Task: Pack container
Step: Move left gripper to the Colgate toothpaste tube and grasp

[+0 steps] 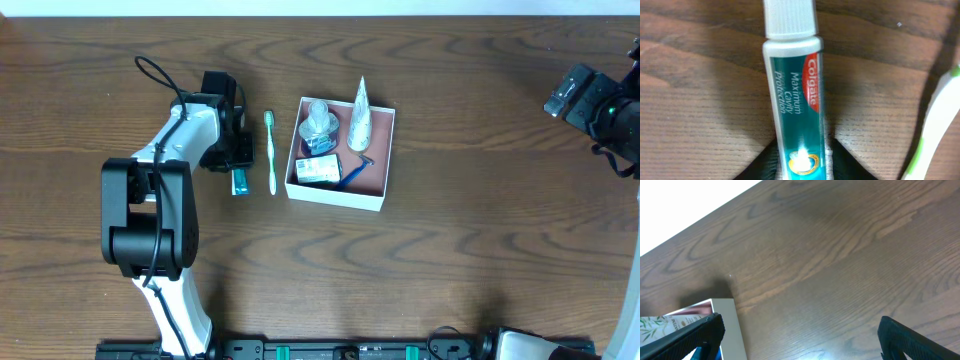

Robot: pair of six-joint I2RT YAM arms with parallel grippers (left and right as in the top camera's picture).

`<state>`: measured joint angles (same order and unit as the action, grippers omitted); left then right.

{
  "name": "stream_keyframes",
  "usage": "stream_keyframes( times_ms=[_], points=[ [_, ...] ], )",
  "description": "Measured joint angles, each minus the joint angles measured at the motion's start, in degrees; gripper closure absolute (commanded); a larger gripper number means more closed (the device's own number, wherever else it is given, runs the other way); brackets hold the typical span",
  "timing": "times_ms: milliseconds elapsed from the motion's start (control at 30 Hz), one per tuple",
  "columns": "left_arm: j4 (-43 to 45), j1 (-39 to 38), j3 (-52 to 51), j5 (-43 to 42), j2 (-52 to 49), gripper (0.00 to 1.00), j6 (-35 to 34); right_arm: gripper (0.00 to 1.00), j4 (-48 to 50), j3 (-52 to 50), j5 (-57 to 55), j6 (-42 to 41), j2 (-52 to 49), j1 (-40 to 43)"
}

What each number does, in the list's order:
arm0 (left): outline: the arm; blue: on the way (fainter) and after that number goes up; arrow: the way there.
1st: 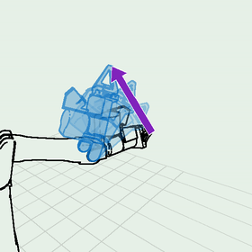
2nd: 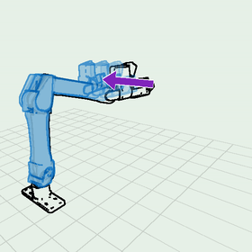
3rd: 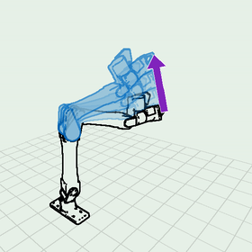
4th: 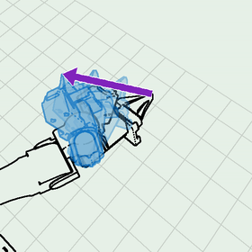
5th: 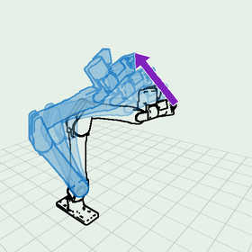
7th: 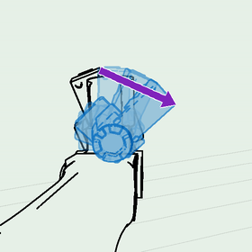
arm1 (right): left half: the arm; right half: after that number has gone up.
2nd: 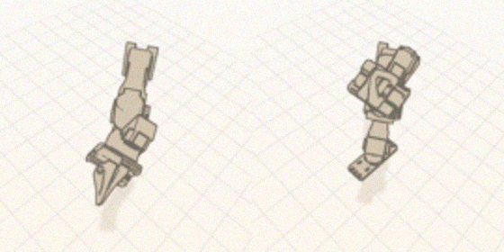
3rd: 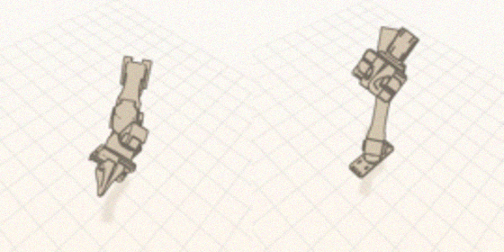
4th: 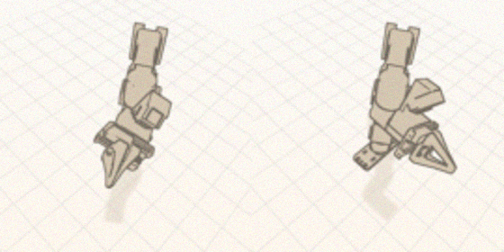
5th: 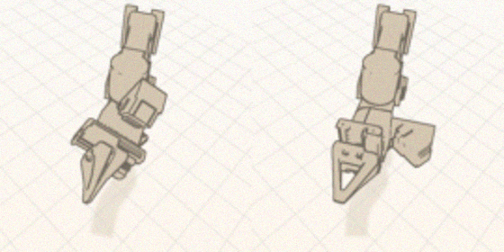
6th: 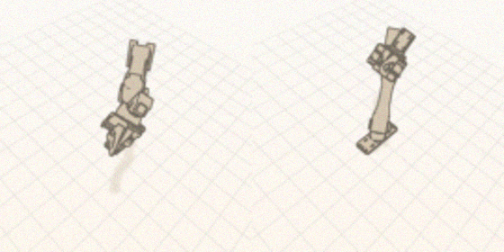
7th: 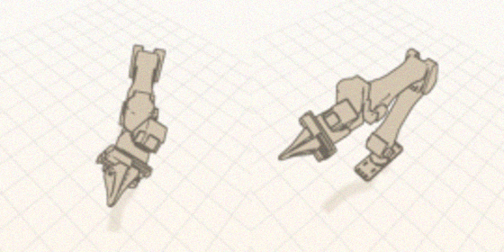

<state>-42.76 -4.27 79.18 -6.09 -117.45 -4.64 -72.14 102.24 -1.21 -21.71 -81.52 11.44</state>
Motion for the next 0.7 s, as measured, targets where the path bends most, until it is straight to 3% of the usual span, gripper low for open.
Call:
stream_keyframes(
  times_ms=[133, 433, 700],
  points=[
    [-0.3, 0.0, 0.2, 0.0, 0.1, 0.87, 0.4, 0.01, 0.0, 0.0, 0.0, 0.0, 0.0, 0.0],
    [-4.7, 0.0, 0.4, -0.2, 1.9, 0.88, 0.4, 0.01, 0.0, 0.0, 0.0, 0.0, 0.0, 0.0],
    [-9.2, -0.6, 1.3, -3.1, 17.0, 0.87, 0.4, 0.01, 0.0, 0.0, 0.0, 0.0, 0.0, 0.0]
  ],
)
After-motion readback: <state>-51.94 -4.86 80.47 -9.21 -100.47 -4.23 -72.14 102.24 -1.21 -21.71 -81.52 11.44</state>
